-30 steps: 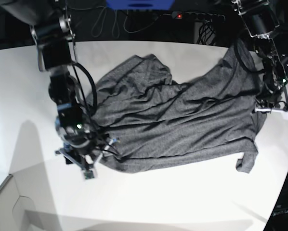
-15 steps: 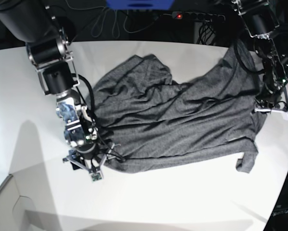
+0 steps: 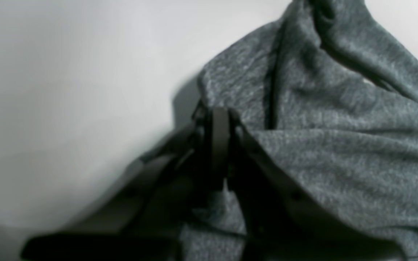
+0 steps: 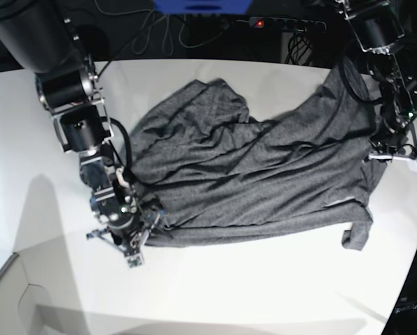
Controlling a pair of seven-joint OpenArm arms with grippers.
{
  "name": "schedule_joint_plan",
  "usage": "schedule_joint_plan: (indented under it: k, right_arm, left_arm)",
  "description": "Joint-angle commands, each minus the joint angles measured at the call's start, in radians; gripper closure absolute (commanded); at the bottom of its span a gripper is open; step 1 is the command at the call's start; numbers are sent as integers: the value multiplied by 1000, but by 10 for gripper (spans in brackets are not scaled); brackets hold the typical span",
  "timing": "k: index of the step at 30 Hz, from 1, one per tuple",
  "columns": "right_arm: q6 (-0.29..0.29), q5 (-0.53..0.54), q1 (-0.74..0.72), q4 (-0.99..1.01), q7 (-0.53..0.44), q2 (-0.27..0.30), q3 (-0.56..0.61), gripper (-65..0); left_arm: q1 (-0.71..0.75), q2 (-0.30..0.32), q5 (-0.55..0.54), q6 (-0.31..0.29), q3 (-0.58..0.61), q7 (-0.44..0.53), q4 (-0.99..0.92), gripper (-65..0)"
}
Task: Layout the t-shirt on the table in an organized manner, then fold the t-shirt properly
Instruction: 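Drag the held shirt corner with the right gripper away from the left gripper, then regrasp the shirt edges with both grippers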
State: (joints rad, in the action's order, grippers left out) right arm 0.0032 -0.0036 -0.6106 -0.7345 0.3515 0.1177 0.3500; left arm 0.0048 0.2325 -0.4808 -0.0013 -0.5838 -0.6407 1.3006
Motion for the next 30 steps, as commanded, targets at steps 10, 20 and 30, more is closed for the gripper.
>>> schedule_joint_plan:
  k: [10, 20, 30]
  right_arm:
    - [-4, -3, -156, -21, -32, 43, -265, 0]
    - [-139, -3, -125, -21, -30, 60, -286, 0]
    - [-147, -2, -42, -70, -25, 53, -286, 0]
  left_arm:
    - [-9, 17, -8, -3, -5, 17, 24, -1]
    - [-12, 3, -19, -3, -5, 17, 101, -1]
    - [14, -26, -9, 5, -5, 6, 302, -5]
